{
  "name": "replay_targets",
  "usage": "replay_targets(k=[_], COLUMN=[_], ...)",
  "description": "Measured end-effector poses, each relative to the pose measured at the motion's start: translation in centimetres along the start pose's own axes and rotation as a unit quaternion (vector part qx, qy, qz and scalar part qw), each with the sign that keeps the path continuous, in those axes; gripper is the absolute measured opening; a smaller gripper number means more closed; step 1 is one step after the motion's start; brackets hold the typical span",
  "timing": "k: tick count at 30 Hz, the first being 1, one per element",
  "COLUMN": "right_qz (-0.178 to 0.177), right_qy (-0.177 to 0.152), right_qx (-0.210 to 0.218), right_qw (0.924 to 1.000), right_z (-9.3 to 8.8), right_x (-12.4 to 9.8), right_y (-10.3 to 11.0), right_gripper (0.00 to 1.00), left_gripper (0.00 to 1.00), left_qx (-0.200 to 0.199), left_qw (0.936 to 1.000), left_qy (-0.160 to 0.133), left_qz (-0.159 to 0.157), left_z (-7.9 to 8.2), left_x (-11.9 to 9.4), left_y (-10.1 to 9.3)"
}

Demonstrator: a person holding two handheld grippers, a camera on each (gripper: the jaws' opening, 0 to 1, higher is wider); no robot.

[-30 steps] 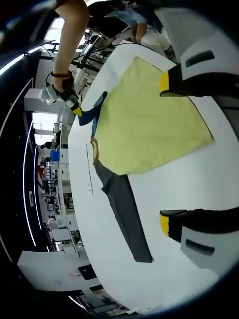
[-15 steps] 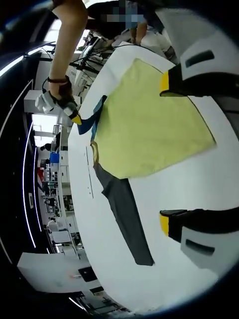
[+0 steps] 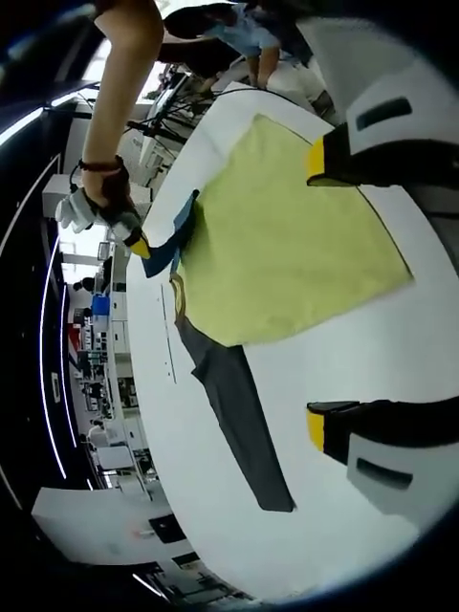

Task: Fold the garment on the visible template until the final outline fits inside the template.

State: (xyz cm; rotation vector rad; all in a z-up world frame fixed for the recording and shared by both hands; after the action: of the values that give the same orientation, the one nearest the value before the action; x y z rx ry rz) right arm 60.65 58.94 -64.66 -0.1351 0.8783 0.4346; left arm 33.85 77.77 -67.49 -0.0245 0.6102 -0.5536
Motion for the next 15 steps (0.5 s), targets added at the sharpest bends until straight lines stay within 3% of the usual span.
replay_targets(k=[15], right_qz=[0.021], right_qy=[-0.008], right_qx=[-0.04], right_qw=[0.999], right_z=[1.5], right_x=[0.8], right_y=[4.1], right_gripper=[0.0], left_gripper=[0.9], left_qx=[-0.003], left_qw=[1.0], left_qy=[0.0], left_qz=[-0.005], left_z=[-0.1], left_x=[0.0], left_y=[0.0])
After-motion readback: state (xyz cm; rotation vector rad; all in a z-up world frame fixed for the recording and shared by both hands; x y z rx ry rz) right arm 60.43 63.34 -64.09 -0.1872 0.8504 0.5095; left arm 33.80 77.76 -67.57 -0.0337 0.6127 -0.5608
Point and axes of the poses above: the point that each gripper's makers call its tool centre point, and the gripper's own axes: x roughly forward along the fingers, y roughly to its left, z roughly out of its top, the point moved 3 cm from there along -x, roughly backward along the fingers, and after that the axes turned 13 degrees about -z, right-handed, at the moved point
